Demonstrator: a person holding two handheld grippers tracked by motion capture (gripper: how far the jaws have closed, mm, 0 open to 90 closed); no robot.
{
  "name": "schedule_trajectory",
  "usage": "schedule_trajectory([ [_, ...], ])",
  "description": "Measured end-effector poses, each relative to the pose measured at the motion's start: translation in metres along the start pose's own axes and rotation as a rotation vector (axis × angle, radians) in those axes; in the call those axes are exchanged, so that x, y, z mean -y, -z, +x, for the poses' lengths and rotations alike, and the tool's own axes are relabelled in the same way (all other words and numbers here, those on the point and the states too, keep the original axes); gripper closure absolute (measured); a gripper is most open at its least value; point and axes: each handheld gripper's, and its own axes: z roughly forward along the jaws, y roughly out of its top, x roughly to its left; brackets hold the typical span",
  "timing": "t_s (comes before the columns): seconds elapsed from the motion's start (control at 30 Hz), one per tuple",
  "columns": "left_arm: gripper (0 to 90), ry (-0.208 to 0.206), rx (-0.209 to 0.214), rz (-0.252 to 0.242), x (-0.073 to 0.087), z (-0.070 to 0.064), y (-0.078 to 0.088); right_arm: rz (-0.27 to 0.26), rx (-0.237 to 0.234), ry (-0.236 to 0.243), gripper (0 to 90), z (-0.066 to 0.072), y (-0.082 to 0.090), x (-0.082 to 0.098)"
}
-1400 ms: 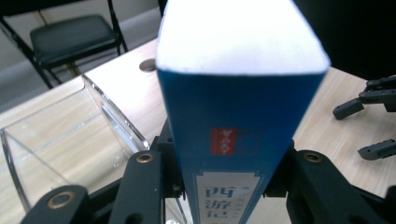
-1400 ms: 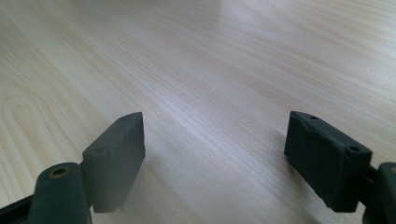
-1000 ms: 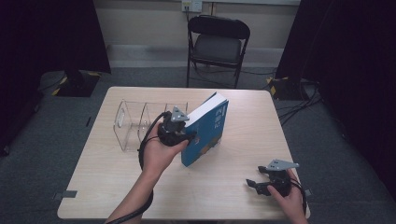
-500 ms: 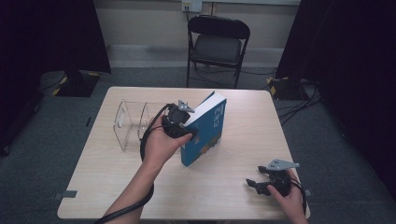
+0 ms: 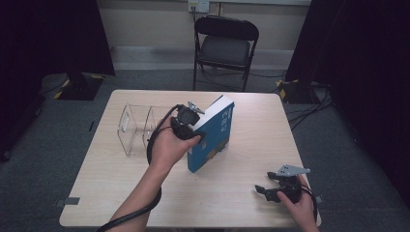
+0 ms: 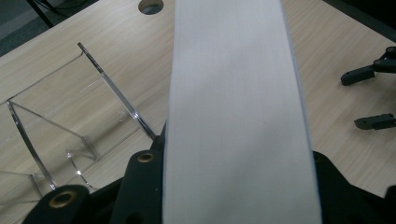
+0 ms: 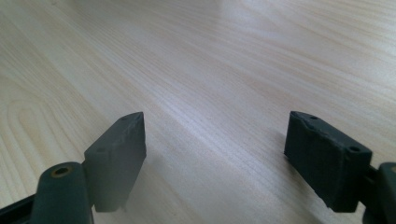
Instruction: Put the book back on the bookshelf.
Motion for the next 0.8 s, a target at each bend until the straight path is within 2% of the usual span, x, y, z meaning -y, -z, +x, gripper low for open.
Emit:
schedule_trajectory([
  [0.07,61.2,-0.002,0.01,-0.006,0.0004,0.0005,-0.0004,0.0,0.0,0.0,20.0,0.0,0.0,0.0],
  [0.3,60.2,-0.002,0.005,0.008,-0.001,0.0015,-0.0004,0.002,0.0,0.0,20.0,0.0004,-0.0001,0.0],
  [0.4,59.2,0.001,0.011,0.033,-0.0031,0.0023,-0.0026,0.001,0.001,0.001,20.1,0.0,0.0,0.0],
  [0.53,58.9,0.001,0.02,0.037,-0.0041,0.0024,-0.0049,-0.001,0.001,-0.002,20.0,-0.0001,-0.0002,-0.0001],
  [0.8,61.7,0.005,0.011,0.079,-0.0087,-0.0008,-0.0046,0.0,-0.005,-0.011,20.1,-0.0002,0.0,0.0],
])
